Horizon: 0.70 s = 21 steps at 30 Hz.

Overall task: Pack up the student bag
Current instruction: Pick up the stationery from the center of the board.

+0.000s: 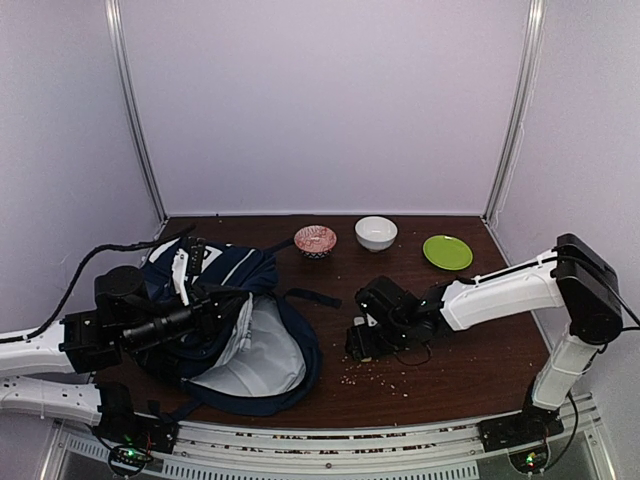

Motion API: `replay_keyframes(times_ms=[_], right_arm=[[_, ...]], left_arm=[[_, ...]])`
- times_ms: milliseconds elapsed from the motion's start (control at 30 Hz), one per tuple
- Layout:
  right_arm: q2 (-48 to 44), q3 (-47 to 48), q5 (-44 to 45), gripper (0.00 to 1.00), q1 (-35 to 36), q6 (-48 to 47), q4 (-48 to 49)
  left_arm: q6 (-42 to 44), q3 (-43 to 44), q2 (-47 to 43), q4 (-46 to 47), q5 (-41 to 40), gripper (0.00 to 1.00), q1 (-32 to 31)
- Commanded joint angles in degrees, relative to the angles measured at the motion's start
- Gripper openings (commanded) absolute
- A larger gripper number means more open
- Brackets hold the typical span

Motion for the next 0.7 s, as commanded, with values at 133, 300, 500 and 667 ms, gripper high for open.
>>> replay_keyframes(times_ms=[133, 300, 500, 667], right_arm=[[5.8, 9.9, 10.3, 0.69, 0.7, -3.3, -14.8], [9.7, 12.2, 9.6, 0.63, 0.8, -2.8, -15.8], [12.2, 13.6, 9.8, 0.48, 0.8, -2.7, -17.6], [13.6, 13.6, 10.3, 0.30, 1.2, -2.7, -18.5]], left_arm=[[-0.6, -0.4, -0.4, 5.2, -0.4, 0.00, 0.0], [-0.9, -1.5, -1.1, 5.3, -0.6, 0.00, 0.0], [-1.1, -2.6, -2.2, 5.5, -0.9, 0.00, 0.0], [-0.6, -2.4, -2.5, 4.9, -0.9, 0.00, 0.0]])
